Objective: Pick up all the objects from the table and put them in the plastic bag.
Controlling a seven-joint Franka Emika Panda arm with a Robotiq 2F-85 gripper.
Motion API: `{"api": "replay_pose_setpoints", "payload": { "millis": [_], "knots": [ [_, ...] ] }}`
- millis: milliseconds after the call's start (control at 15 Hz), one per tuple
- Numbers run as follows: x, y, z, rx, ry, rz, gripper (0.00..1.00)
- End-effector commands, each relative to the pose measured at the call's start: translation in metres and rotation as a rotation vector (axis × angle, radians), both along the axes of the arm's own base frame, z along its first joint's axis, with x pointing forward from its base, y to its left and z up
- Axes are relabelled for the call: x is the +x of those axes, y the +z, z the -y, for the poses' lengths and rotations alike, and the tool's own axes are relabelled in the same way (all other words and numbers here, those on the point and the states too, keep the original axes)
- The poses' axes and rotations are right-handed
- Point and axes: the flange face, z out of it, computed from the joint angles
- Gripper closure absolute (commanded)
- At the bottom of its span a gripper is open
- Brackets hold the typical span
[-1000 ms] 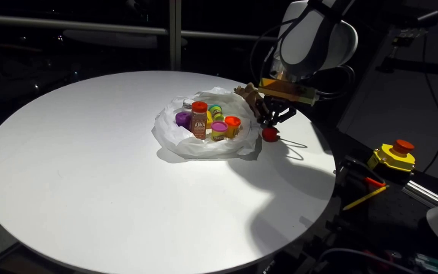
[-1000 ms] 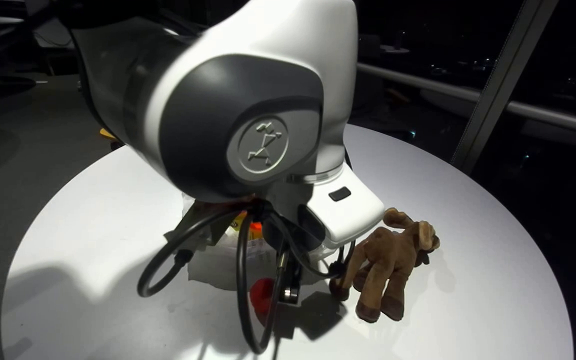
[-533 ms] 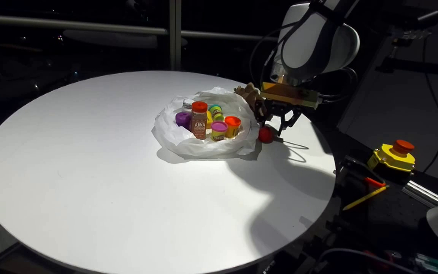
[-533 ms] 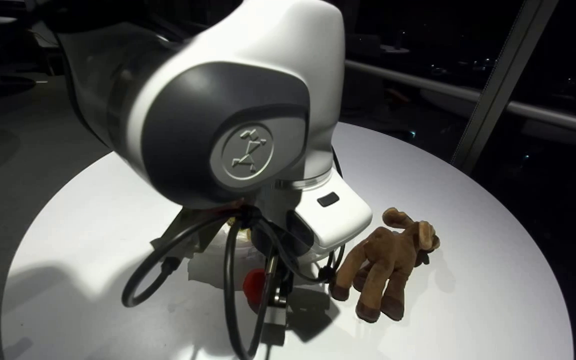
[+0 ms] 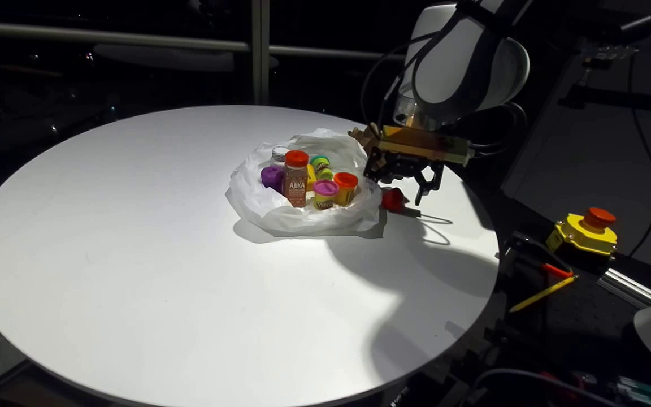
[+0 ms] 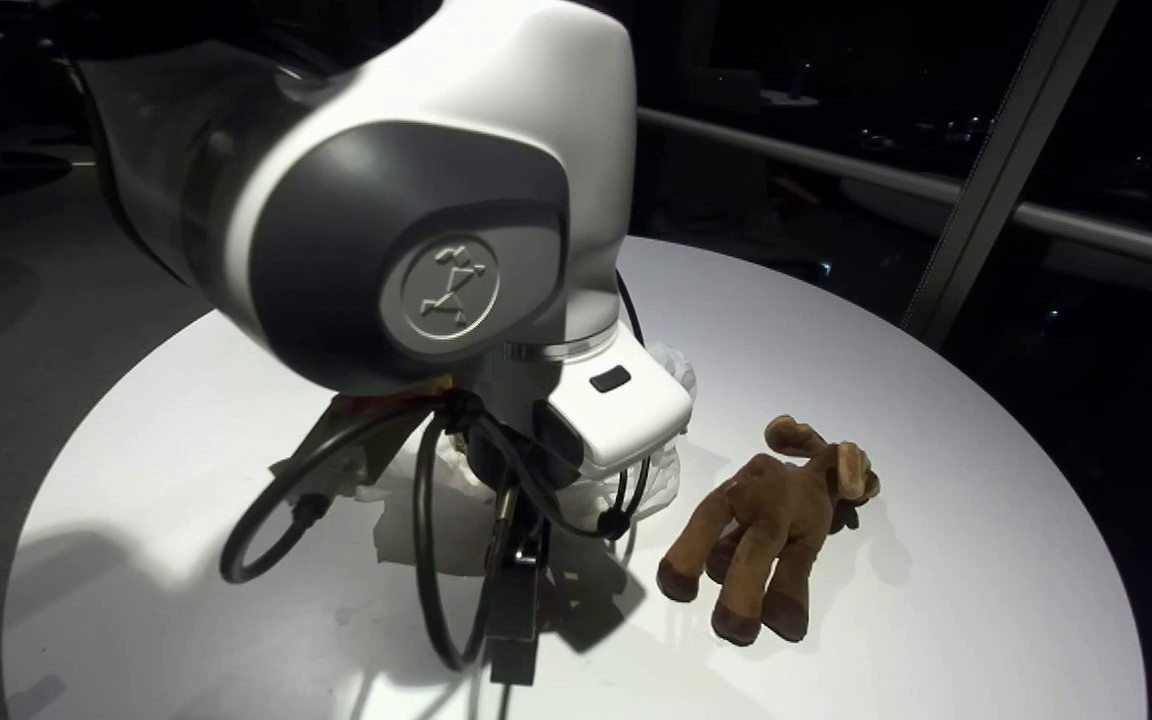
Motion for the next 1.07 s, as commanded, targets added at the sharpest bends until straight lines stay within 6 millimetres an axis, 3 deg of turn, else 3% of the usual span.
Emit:
{"api": "replay_pose_setpoints", "payload": {
  "millis": [0, 67, 133, 267, 600, 1000],
  "knots": [
    [-0.001, 0.005, -0.006, 0.022, 0.006, 0.012, 0.00],
    [0.000, 0.004, -0.006, 0.025, 0.004, 0.012, 0.04],
    [0.000, 0.003, -0.006, 0.026, 0.000, 0.011, 0.27],
    [-0.001, 0.003, -0.006, 0.029, -0.005, 0.013, 0.33],
    [-0.010, 0.014, -0.002, 0.024, -0.018, 0.020, 0.73],
    [-0.039, 0.032, 0.013, 0.034, -0.057, -0.005, 0.74]
  ]
}}
